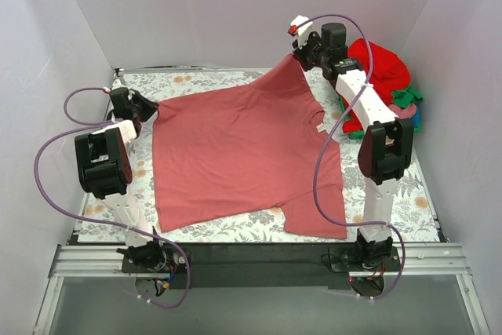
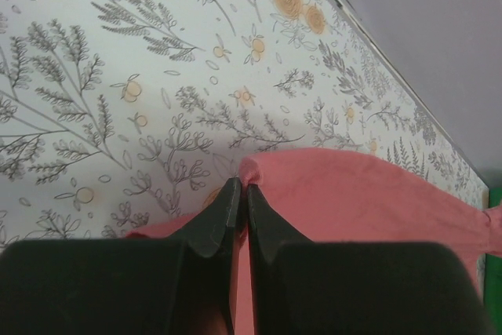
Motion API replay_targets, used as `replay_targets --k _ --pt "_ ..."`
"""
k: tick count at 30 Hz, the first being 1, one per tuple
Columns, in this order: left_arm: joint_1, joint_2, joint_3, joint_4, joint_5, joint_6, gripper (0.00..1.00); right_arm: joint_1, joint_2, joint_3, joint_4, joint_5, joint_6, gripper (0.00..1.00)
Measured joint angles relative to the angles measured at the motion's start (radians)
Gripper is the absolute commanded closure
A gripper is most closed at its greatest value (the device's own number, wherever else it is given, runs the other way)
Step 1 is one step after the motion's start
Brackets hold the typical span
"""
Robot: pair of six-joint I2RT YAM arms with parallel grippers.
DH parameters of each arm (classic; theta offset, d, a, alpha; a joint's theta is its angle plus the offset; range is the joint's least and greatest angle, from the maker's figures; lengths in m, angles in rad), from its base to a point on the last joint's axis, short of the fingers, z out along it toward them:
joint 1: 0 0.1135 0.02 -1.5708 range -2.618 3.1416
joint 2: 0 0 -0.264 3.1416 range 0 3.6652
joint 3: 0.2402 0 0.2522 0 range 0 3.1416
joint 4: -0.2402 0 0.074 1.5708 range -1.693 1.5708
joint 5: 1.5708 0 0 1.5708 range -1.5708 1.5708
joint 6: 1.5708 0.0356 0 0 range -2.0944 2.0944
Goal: Fold and stack the t-shirts
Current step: Fold the tshirt
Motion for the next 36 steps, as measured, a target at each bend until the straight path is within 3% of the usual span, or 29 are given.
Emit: replay_targets --k 7,17,24,36 --pt "0.039 -0.056 -0.11 0.05 0.088 0.015 1.0 0.0 -0.131 -0.141 -0.01 -0.077 0.018 0.99" --pt "0.051 -0.17 -0.185 0.104 0.157 0.021 1.0 -0.038 -0.172 -0.289 -0.02 -0.098 0.041 0.99" --pt "0.051 -0.258 -0.283 0.116 0.167 0.02 1.0 -0.082 -0.172 -0.329 -0.013 -0.102 0.051 0.99" --pt "0.051 -0.279 -0.321 0.097 0.159 0.025 1.0 -0.111 -0.209 -0.393 0.016 -0.113 0.069 0.99"
